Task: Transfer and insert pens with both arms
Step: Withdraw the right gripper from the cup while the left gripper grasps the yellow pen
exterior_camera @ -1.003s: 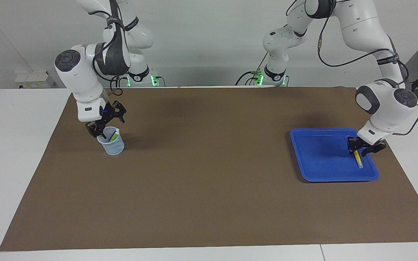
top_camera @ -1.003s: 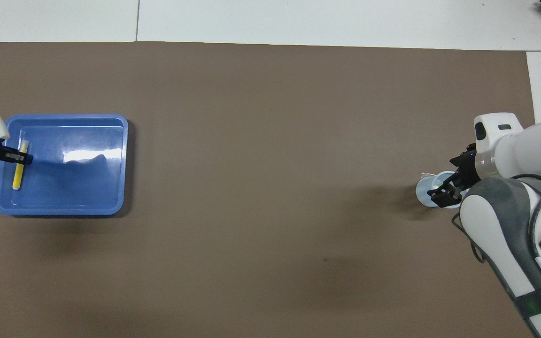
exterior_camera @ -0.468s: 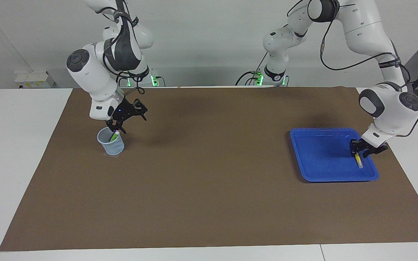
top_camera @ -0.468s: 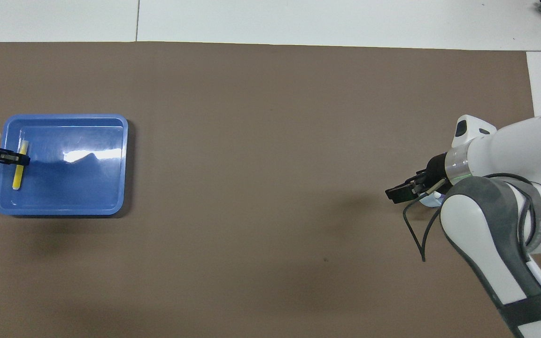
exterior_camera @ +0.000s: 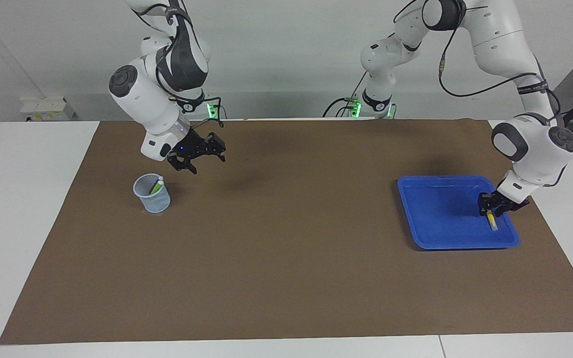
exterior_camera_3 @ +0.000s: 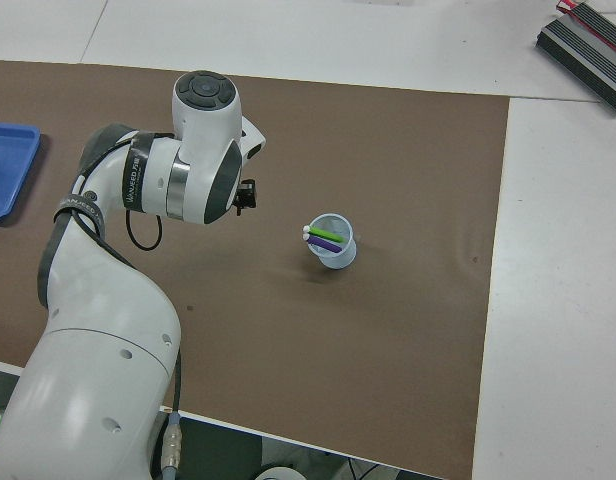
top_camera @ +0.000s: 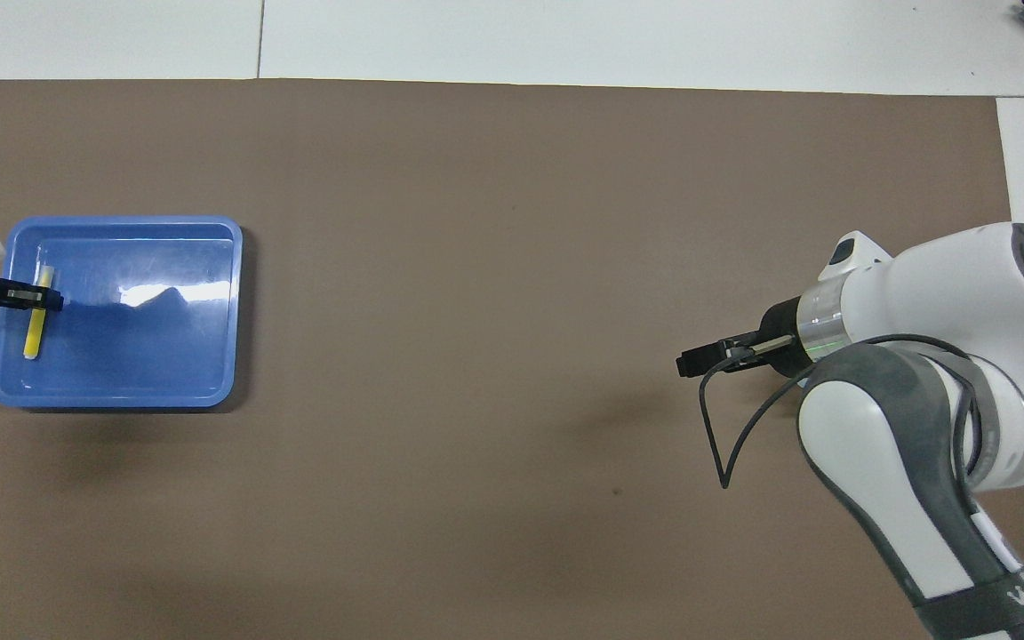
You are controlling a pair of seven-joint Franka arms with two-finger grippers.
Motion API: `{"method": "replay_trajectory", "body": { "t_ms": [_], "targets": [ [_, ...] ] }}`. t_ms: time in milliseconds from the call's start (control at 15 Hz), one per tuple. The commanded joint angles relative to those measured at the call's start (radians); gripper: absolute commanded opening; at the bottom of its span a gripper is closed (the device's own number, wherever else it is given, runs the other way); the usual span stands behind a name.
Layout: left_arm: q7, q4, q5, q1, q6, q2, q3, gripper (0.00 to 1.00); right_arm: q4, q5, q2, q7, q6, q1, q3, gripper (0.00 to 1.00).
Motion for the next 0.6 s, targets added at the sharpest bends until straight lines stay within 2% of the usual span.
{"method": "replay_trajectory", "body": {
  "t_ms": [0,134,334,535],
  "targets": [
    [-0.016,-0.034,-0.011,-0.003,0.072,0.009,0.001,0.51,0.003,0.043,-0.014,0.079,-0.002,-0.006,0.026,1.0],
    [-0.016,-0.037,-0.011,-0.003,0.073,0.009,0.001,0.5,0.003,0.057,-0.014,0.145,0.007,-0.006,0.049,1.0],
    [-0.016,-0.039,-0.011,-0.001,0.075,0.009,0.001,0.41,0.003,0.111,-0.013,0.271,0.053,-0.006,0.086,1.0],
    [-0.016,-0.039,-0.011,-0.006,0.075,0.007,0.001,0.25,0.003,0.158,-0.008,0.452,0.111,0.05,0.101,1.0]
  ]
}}
